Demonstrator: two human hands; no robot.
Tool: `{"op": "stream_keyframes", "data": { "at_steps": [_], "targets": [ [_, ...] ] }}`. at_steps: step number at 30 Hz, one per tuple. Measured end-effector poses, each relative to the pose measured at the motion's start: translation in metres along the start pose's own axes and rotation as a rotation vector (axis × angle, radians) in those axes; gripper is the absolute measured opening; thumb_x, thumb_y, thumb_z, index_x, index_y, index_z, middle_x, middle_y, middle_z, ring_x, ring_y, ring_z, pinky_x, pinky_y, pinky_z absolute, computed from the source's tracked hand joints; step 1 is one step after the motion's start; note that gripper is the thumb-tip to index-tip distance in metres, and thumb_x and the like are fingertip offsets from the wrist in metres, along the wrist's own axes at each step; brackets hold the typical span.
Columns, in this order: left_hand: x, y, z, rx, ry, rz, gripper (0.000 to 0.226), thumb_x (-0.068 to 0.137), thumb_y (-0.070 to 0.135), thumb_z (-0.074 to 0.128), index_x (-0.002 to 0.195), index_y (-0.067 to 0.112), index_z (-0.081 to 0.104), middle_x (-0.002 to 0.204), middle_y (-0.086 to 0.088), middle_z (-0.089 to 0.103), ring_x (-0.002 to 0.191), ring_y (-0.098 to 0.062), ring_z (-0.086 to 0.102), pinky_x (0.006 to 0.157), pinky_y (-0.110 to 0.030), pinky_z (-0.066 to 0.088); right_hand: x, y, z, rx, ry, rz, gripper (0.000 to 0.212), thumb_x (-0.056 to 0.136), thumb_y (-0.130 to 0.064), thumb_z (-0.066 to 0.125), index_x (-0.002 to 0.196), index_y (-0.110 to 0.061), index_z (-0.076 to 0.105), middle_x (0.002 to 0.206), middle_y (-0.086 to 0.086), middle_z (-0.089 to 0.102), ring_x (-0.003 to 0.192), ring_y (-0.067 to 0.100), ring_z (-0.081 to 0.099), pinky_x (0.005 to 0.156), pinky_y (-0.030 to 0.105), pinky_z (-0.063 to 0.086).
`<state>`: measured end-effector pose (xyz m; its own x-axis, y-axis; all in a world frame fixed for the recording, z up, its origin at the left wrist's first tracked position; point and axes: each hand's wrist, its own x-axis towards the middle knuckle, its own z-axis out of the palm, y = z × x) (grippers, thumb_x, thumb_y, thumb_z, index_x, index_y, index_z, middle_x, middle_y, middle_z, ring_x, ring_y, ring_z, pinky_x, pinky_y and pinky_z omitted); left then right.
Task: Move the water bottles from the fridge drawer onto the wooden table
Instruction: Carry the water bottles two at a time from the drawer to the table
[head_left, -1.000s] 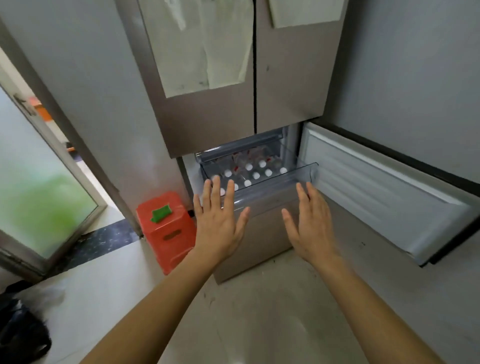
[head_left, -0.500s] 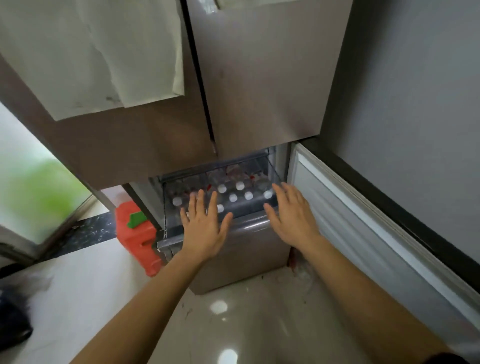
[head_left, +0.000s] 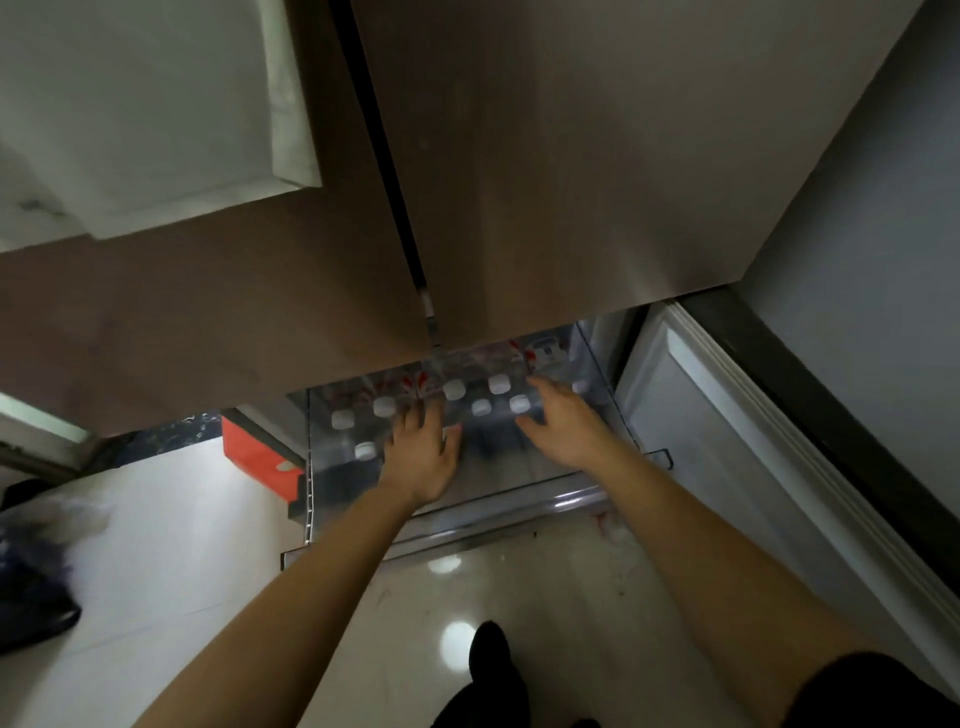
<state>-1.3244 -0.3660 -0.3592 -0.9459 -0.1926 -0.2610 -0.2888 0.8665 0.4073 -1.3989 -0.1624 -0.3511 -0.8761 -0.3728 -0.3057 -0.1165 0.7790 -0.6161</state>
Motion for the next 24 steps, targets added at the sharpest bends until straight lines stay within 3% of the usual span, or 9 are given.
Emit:
{"op": "stream_keyframes", "data": {
  "at_steps": [4,9,11,14,16,19,22,24],
  "targets": [
    [0.033,-0.008,0.006,-0.026,-0.067,-0.002,0.061,0.100,0.043,0.032,0.156,0.025,0.019,0.160,-0.014,0.026,0.144,-0.039,0.024,0.115,-0.049,0.027,0.033,-0.006,0.010,-0.021,-0.085,-0.013,0.058,0.097,-0.019,0.057,0.151,-0.023,0.036,0.145,0.009,0.047,0.126,0.030,0.051,0.100,0.034,0.042],
    [0.063,-0.009,0.017,-0.013,-0.101,0.030,0.078,0.080,0.055,0.012,0.154,0.033,0.025,0.160,-0.012,0.027,0.143,-0.037,0.026,0.114,-0.050,0.028,0.065,-0.013,0.023,0.054,-0.128,0.024,0.059,0.091,-0.007,0.057,0.143,-0.027,0.039,0.136,0.005,0.052,0.116,0.028,0.057,0.095,0.042,0.052],
    [0.068,-0.009,0.021,-0.031,-0.100,0.019,0.074,0.081,0.048,0.019,0.153,0.035,0.027,0.160,-0.012,0.028,0.143,-0.037,0.026,0.114,-0.050,0.029,0.071,-0.015,0.026,0.112,-0.154,0.035,0.063,0.090,-0.001,0.056,0.146,-0.024,0.040,0.139,0.007,0.052,0.122,0.028,0.055,0.100,0.034,0.047],
    [0.071,-0.016,0.020,-0.188,-0.128,-0.029,0.064,0.086,0.042,0.034,0.149,0.038,0.036,0.154,-0.010,0.039,0.136,-0.037,0.038,0.111,-0.050,0.036,0.070,-0.013,0.029,0.218,-0.169,0.031,0.067,0.087,0.011,0.054,0.147,-0.017,0.044,0.142,0.010,0.052,0.124,0.025,0.053,0.093,0.019,0.037],
    [0.068,-0.016,0.017,-0.272,-0.113,-0.037,0.053,0.092,0.031,0.047,0.145,0.037,0.044,0.144,-0.012,0.051,0.126,-0.035,0.051,0.106,-0.048,0.043,0.065,-0.012,0.029,0.283,-0.151,0.049,0.062,0.088,0.011,0.054,0.143,-0.018,0.050,0.138,0.011,0.056,0.114,0.019,0.055,0.093,0.022,0.041],
    [0.052,-0.007,0.007,-0.401,-0.110,-0.065,0.044,0.094,0.021,0.054,0.136,0.032,0.053,0.122,-0.011,0.064,0.105,-0.028,0.061,0.097,-0.041,0.051,0.053,-0.010,0.026,0.297,-0.144,0.074,0.049,0.087,0.004,0.063,0.132,-0.015,0.061,0.126,0.010,0.065,0.114,0.026,0.061,0.099,0.038,0.050],
    [0.027,0.000,-0.002,-0.442,-0.098,-0.083,0.040,0.085,0.028,0.061,0.125,0.030,0.055,0.116,-0.010,0.062,0.102,-0.028,0.060,0.089,-0.037,0.051,0.032,-0.007,0.017,0.357,-0.140,0.090,0.053,0.080,0.003,0.075,0.125,-0.024,0.064,0.121,0.001,0.065,0.112,0.020,0.061,0.087,0.025,0.052],
    [0.011,0.000,-0.005,-0.336,-0.066,-0.056,0.038,0.076,0.039,0.062,0.112,0.033,0.050,0.115,-0.011,0.058,0.107,-0.032,0.054,0.091,-0.042,0.049,0.017,-0.006,0.011,0.364,-0.117,0.089,0.042,0.078,-0.004,0.081,0.103,-0.033,0.065,0.115,-0.004,0.064,0.106,0.016,0.061,0.072,0.015,0.047]
  ]
}}
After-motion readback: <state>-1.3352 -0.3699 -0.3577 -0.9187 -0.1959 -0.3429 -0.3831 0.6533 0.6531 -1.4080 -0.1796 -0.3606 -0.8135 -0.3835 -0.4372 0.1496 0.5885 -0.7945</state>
